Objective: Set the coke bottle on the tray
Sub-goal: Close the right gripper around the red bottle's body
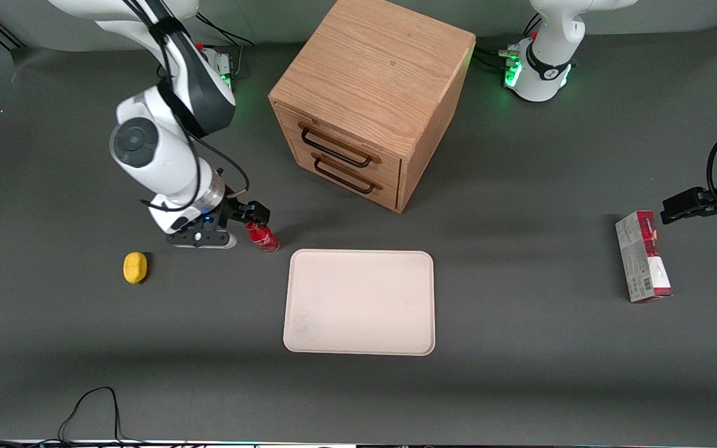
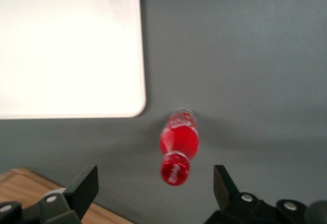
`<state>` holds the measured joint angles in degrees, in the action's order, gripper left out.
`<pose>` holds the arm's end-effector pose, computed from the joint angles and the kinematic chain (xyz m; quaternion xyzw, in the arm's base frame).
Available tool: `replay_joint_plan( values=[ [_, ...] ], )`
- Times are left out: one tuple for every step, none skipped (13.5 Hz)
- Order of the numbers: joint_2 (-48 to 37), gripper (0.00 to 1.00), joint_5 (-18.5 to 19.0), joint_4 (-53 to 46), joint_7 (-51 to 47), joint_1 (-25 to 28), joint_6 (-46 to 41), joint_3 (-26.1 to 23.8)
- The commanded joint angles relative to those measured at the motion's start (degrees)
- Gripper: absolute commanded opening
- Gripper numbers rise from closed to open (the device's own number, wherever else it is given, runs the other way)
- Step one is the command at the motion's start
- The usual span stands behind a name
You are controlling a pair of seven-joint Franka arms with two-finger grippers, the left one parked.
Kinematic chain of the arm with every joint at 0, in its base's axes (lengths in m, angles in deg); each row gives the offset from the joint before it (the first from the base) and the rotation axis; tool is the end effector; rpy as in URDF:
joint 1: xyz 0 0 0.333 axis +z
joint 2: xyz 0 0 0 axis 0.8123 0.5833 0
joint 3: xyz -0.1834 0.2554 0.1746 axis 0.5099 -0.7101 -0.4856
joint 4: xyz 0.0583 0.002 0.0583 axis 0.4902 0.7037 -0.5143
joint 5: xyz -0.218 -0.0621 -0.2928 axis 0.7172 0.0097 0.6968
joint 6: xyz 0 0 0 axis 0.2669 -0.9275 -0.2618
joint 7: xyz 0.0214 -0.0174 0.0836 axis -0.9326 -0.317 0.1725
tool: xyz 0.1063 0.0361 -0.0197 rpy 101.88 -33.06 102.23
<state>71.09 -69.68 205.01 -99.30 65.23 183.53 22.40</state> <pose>0.5229 0.2347 0.4151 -0.9984 0.0406 0.0092 0.0378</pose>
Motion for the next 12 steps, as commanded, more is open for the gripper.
replay_joint_plan(
  values=[
    [-3.55, 1.00, 3.68, 7.99, -2.80, -0.28, 4.38, -0.78],
    [-3.55, 1.00, 3.78, 9.49, -3.07, -0.28, 6.57, -0.86],
    [-3.29, 1.00, 3.78, 10.38, -3.16, -0.28, 8.33, -0.87],
    [-2.94, 1.00, 3.78, 10.38, -3.42, -0.28, 9.30, -0.87],
    [-2.68, 0.99, 3.78, 10.38, -3.42, -0.28, 10.44, -0.87],
    [-2.15, 0.99, 3.78, 10.30, -3.42, -0.28, 11.85, -0.87],
    [-1.28, 0.92, 3.78, 10.30, -3.34, -0.28, 13.86, -0.87],
    [-0.48, 0.76, 3.78, 10.30, -3.34, -0.28, 15.27, -0.87],
    [-0.39, 0.57, 3.78, 10.21, -3.42, -0.28, 15.46, -0.87],
    [-0.21, 0.41, 3.78, 10.21, -3.34, -0.28, 15.46, -0.87],
    [-0.21, 0.28, 3.78, 10.21, -3.34, -0.28, 15.38, -0.87],
    [-0.13, 0.19, 3.78, 10.12, -3.42, -0.28, 15.29, -0.87]
  ],
)
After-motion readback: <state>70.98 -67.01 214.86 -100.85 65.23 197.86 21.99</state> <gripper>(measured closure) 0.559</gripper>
